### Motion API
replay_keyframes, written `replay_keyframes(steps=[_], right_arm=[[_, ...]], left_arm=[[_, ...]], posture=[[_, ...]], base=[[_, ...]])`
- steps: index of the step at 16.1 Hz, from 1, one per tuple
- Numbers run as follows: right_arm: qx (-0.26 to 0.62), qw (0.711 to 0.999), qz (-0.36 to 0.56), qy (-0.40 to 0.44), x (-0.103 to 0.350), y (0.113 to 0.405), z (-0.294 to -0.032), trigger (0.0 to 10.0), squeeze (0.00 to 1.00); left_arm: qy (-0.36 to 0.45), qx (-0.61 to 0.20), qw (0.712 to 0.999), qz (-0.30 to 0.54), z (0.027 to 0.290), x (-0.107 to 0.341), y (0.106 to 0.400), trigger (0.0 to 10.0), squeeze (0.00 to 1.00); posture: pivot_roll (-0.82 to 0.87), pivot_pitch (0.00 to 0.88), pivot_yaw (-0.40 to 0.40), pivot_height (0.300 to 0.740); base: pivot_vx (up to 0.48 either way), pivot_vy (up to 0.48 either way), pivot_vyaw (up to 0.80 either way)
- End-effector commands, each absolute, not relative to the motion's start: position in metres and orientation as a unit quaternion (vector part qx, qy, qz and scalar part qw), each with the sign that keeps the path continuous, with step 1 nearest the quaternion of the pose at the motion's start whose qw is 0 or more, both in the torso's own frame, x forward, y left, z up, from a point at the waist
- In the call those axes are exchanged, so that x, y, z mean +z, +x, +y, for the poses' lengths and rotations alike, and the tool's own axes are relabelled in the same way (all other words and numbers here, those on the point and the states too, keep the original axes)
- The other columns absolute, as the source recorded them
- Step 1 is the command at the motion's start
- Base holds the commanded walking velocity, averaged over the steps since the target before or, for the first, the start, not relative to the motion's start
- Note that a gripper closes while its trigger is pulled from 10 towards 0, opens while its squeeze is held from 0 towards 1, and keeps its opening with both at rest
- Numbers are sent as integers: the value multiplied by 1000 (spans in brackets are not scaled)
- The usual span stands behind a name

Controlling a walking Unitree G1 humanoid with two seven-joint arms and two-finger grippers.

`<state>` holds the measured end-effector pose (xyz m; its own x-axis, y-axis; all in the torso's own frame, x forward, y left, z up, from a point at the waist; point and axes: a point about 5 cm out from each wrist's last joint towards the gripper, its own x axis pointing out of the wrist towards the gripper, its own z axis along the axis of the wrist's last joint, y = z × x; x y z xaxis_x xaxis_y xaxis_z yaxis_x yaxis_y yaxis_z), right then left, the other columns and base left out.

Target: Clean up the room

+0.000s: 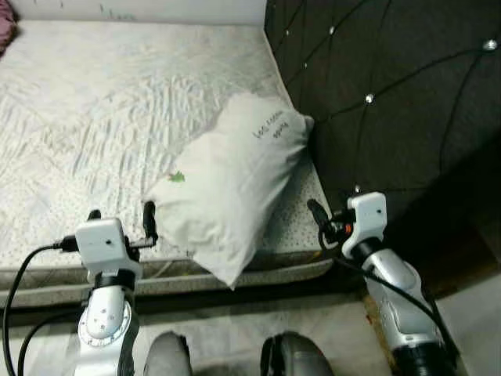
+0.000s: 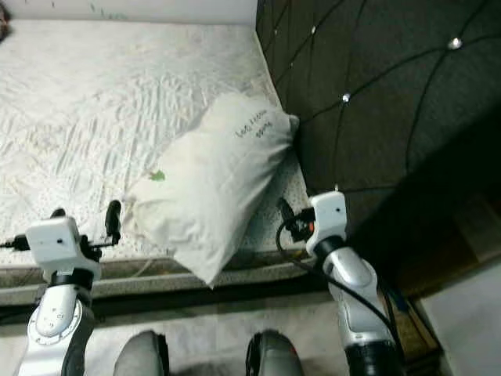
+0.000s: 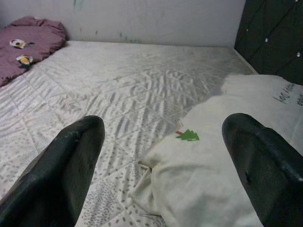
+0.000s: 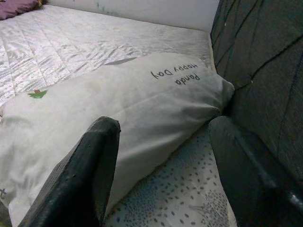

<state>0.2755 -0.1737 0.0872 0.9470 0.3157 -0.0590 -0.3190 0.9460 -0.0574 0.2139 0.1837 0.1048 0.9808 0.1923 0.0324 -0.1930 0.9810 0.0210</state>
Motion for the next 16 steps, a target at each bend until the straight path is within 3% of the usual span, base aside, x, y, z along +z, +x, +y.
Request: replay_keyframes(steps=[1,16], right_arm=[[160,986,34,-37,85,275,-177,10000,0],[166,984,39,-43,83,275,-176,10000,0]], left_arm=[[12,99,995,-15,184,105,213,10000,0],[6,97,995,-11,183,104,214,10000,0]], posture=[[11,111,-79,670],[11,119,-81,670]], base=[[307,0,0],[374,0,0]])
